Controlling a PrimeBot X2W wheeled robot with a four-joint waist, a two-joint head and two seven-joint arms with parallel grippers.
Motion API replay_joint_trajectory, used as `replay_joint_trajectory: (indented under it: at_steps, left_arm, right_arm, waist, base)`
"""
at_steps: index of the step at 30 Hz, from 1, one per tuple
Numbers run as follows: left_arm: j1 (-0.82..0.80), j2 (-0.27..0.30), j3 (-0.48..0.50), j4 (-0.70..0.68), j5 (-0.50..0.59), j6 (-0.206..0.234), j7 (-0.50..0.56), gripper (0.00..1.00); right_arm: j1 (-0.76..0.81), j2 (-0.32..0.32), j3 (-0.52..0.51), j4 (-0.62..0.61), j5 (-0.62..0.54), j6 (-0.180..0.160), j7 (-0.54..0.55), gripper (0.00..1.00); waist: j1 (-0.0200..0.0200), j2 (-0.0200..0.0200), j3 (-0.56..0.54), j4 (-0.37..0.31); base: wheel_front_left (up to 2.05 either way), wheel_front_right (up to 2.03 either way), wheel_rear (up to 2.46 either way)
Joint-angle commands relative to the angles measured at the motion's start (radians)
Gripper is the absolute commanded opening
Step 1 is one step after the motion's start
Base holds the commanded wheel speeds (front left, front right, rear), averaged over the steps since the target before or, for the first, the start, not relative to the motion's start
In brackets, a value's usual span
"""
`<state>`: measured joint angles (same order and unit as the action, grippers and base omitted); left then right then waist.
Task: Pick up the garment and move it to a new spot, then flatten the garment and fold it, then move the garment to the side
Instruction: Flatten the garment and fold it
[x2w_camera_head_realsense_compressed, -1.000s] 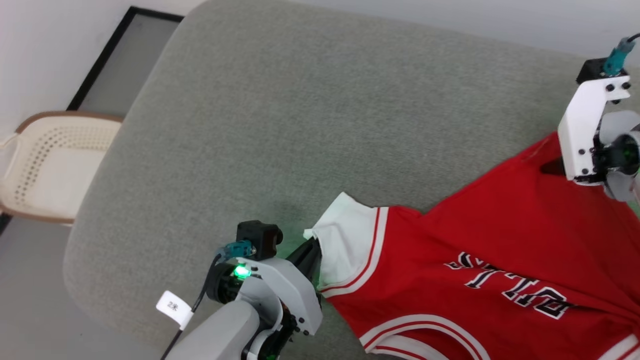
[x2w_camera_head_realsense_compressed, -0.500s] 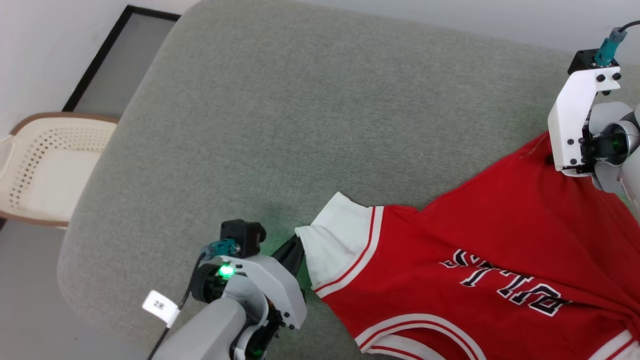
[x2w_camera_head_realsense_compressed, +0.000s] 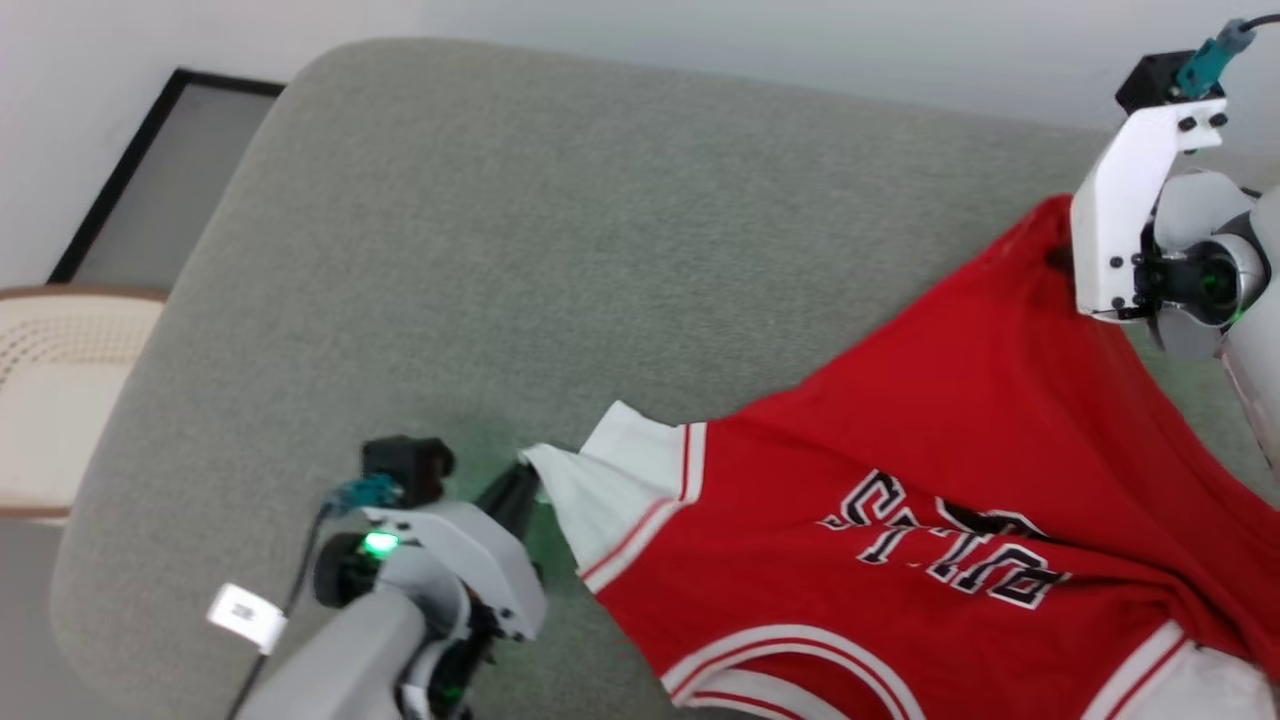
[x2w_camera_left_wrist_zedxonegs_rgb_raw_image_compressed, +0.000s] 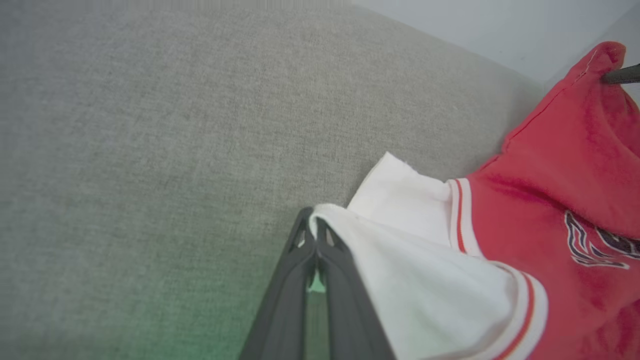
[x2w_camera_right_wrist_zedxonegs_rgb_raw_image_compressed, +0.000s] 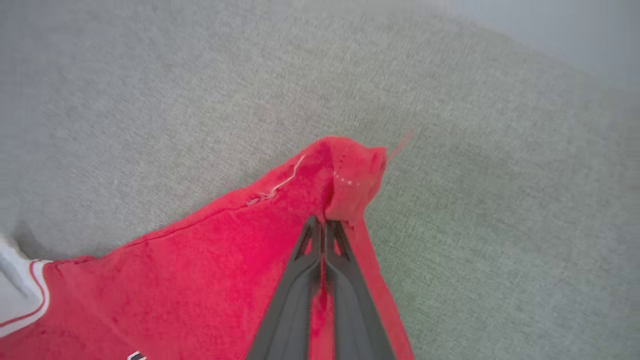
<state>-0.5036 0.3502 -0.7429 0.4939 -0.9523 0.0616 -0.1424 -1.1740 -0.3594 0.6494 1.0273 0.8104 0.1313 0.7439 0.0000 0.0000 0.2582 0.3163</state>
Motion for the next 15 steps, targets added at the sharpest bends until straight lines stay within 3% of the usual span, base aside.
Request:
replay_joint_trajectory:
  at_steps: [1,9,15]
  left_arm:
    - [-0.008,0.017,0.011,-0.002,-0.008,0.01,0.001,0.0]
    - [-0.092,0.126,0.044,-0.041,-0.006,0.018,0.083,0.0]
    - [-0.2,0.193,0.055,-0.033,-0.004,0.017,0.191,0.0]
  right_arm:
    - [0.015,-0.001,0.01,-0.021,0.007,-0.001,-0.022,0.0]
    - [0.019,0.017,-0.002,-0.088,0.061,-0.001,-0.165,0.0]
    - [-0.037,0.092,-0.011,-0.031,0.014,-0.001,-0.297,0.0]
  waist:
    - [0.0,0.0,-0.029,-0.036]
    - [0.0,0.0,-0.108,-0.133]
    - [0.0,0.0,-0.161,-0.211]
  base:
    - [0.0,0.0,0.0]
    - [0.0,0.0,0.0]
    - [0.0,0.0,0.0]
